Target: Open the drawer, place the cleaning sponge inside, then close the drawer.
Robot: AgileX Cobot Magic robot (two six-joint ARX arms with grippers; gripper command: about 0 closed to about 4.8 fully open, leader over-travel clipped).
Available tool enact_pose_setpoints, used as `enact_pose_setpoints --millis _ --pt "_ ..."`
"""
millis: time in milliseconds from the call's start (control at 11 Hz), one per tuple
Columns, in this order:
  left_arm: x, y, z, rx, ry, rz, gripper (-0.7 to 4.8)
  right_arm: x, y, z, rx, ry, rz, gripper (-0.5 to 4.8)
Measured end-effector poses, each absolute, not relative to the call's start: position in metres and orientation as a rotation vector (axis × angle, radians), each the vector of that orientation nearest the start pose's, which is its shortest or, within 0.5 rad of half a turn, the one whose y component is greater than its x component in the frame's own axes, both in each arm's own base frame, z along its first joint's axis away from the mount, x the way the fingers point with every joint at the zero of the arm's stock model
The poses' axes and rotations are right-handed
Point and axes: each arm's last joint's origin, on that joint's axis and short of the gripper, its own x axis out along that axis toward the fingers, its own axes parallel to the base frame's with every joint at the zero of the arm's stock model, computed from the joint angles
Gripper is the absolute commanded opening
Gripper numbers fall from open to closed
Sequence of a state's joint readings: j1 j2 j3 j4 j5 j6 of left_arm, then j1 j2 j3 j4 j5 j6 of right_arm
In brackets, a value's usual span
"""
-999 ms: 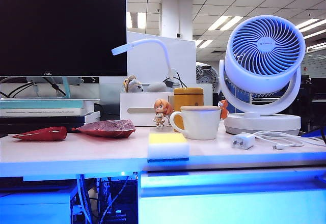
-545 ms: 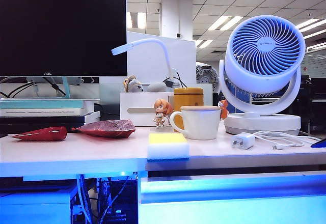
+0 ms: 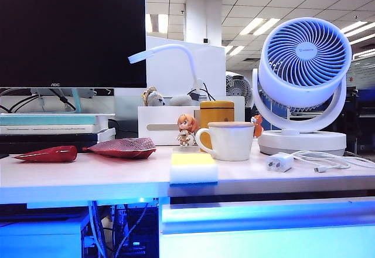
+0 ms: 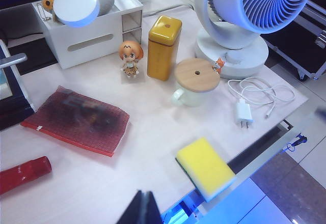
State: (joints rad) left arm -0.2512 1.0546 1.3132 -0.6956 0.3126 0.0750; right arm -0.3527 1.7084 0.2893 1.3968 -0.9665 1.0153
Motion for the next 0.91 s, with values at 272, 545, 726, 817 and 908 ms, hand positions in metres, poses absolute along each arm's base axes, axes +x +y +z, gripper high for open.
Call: enact_pose_setpoints --millis 272,545,726,817,908 --pt "0.188 -0.057 0.414 0.058 0.418 -0.572 -0.06 0.215 -0.049 0.231 0.821 0.087 0.770 2.86" --pt "0.183 -0.057 0.416 0.054 0.408 -0.591 -0.06 0.200 -0.040 0.294 0.703 -0.031 0.852 0.10" --pt "0.182 -0.057 0.417 0.054 0.404 -0.593 -0.06 0.202 -0.027 0.319 0.657 -0.030 0.957 0.11" --pt "0.182 -0.057 0.417 0.053 0.403 -0.595 -0.06 0.202 -0.021 0.327 0.684 -0.037 0.986 0.11" --pt "0.182 -0.056 0.417 0.053 0.403 -0.595 -0.06 0.202 -0.011 0.333 0.752 -0.022 1.032 -0.07"
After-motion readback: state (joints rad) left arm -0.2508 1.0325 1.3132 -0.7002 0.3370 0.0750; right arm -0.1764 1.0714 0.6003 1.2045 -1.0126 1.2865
